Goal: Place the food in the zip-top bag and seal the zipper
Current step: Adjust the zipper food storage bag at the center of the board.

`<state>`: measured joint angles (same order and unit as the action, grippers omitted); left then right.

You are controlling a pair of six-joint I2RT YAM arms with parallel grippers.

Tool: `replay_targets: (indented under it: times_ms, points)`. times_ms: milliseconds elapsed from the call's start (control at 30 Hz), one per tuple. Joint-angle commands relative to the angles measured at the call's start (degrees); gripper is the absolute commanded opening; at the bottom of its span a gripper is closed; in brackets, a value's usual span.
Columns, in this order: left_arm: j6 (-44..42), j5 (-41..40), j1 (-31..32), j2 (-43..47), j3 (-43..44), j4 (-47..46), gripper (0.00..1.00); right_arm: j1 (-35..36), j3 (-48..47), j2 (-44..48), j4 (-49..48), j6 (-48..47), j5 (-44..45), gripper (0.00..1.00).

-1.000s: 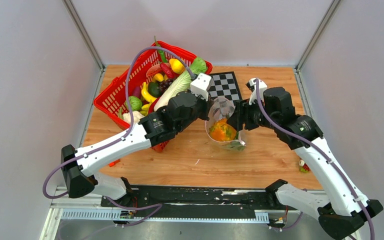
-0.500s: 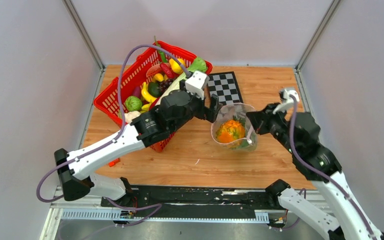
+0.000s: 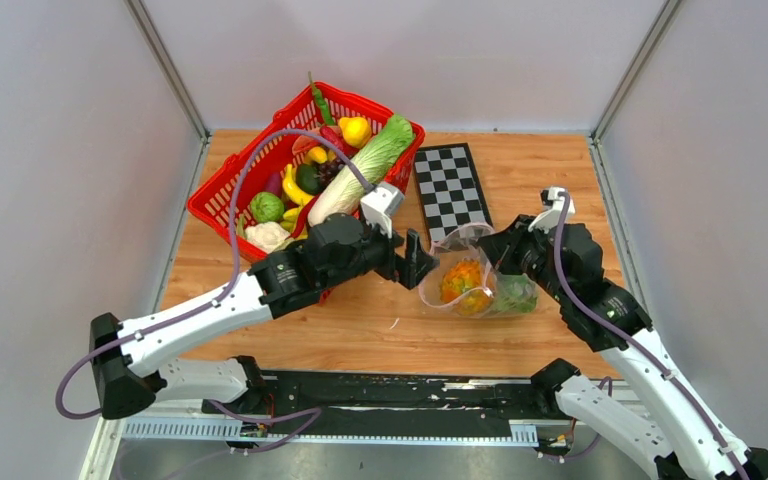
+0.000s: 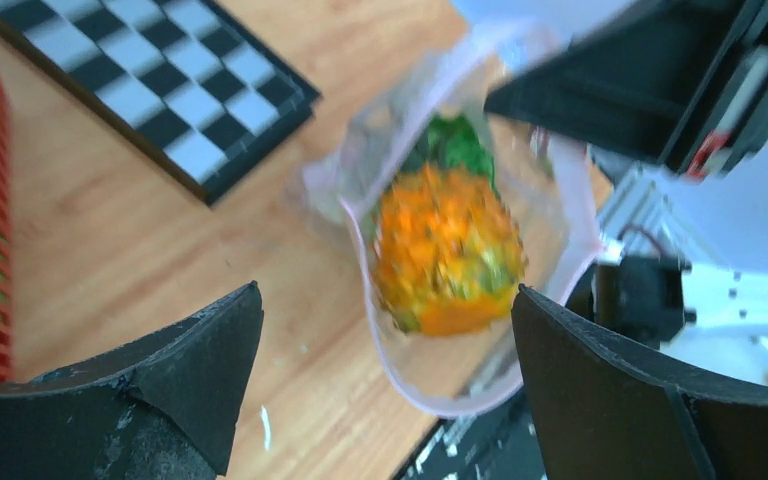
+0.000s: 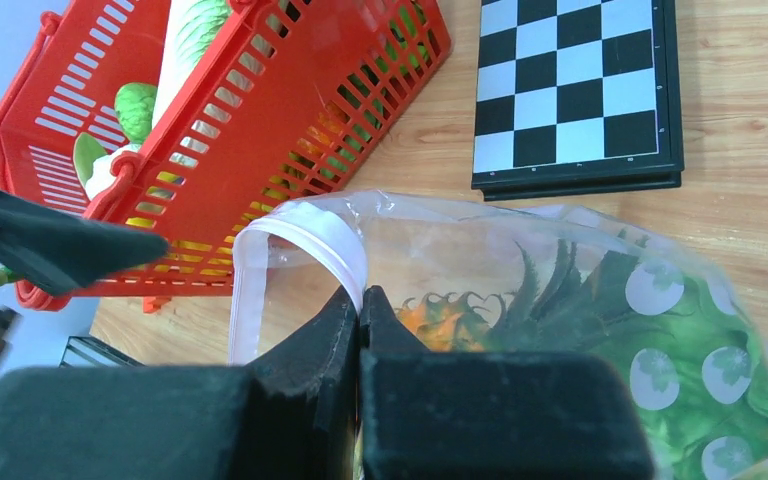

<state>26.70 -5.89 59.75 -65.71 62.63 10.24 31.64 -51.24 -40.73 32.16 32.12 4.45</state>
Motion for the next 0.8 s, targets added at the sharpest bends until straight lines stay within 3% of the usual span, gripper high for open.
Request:
replay_targets:
  times_ms: [0,133,367,400,500,533,667,767]
  points:
    - [4.4,2.6,3.0,-0.2,-0.9,0.8,0.98,0.1,-3.1,0.3,-1.8,0.7,-0.3,0.0]
    - [6.4,-0.4,3.9,-1.6,-2.9,1.4,0.91,0.1,-2.6,0.9,-2.6,0.8,-1.8,0.0]
    - [5.9,-3.3,3.9,-8.4,-5.2,-6.6,0.7,0.1,-2.5,2.1,-3.1,-0.5,-5.6,0.0]
    - [5.1,-3.1,3.9,-9.8,-4.3,-6.7,0.63,0.2,-2.3,2.6,-3.4,-0.7,-5.7,0.0]
    - [2.9,-5.1,3.9,-11.8,-2.0,-8.4,0.1,0.1,-0.4,4.8,-7.3,-1.3,-6.1,0.0]
    - [1.5,-6.1,3.8,-11.6,-0.7,-8.9,0.01,0.1,0.0,5.6,-9.4,-2.1,-6.7,0.0]
    - [-7.2,-7.8,3.2,-11.8,13.6,-4.0,0.0,0.1,-4.3,8.5,-14.0,-8.6,-9.8,0.0]
    - [-11.1,-8.0,2.9,-13.4,20.3,2.2,0.0,0.1,-4.1,12.1,-14.2,-10.5,-6.7,0.0]
